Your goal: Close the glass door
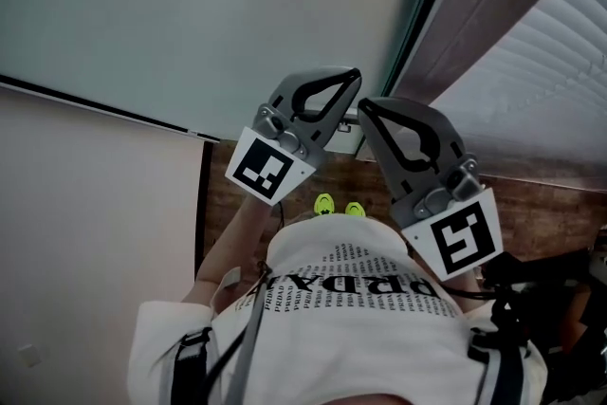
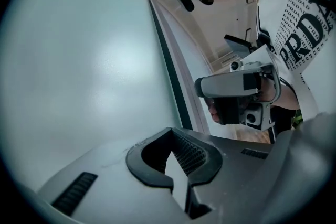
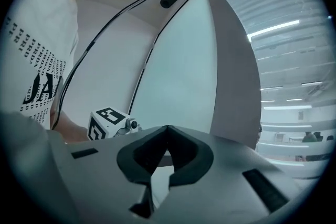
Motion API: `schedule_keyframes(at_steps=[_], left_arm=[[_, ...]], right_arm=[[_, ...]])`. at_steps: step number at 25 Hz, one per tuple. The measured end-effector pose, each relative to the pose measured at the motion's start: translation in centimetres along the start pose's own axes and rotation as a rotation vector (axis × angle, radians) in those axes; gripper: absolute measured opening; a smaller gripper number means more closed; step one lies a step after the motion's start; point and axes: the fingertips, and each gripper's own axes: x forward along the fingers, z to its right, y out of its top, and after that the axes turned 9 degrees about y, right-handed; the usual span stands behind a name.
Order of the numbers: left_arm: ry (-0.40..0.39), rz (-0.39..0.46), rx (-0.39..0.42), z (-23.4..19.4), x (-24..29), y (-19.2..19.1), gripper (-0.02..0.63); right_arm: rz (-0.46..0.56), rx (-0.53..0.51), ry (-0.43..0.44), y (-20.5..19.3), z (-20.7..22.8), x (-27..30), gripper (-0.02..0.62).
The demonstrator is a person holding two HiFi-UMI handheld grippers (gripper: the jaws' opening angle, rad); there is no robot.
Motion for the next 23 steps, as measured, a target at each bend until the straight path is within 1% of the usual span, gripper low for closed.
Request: schedule_keyframes(at_steps=[3, 8, 10, 13, 16, 23], left_arm=[[-0.009, -0.019, 0.022, 0.3, -0.2, -0.2, -0.002], [-0.001, -0.026, -0.009, -0.1, -0.1, -0.2, -0.002], [0.002, -0.016, -0.025, -0.5, 0.0, 0.1, -0.002], [0.002, 0.002, -0.023, -0.8, -0.1, 0.4, -0.002], [0.004, -0.001, -0.026, -0.7, -0.2, 0.4, -0.002], [0.01, -0.005, -0.022, -1.0, -0.2, 0.4, -0.002]], right_arm=[[-0.007, 0.008, 0.003, -0.3, 0.0, 0.2, -0.002], [-0.016, -0.005, 0.0, -0.3, 0.2, 0.6, -0.002], [-0.018, -0.009, -0.002, -0.2, 0.4, 0.8, -0.002], [-0.01, 0.006, -0.007, 0.0, 0.6, 1.0, -0.003], [-0.006, 0.028, -0.003, -0.1, 0.6, 0.9, -0.003], [-0.013, 0.035, -0.004, -0.2, 0.6, 1.0, -0.003]])
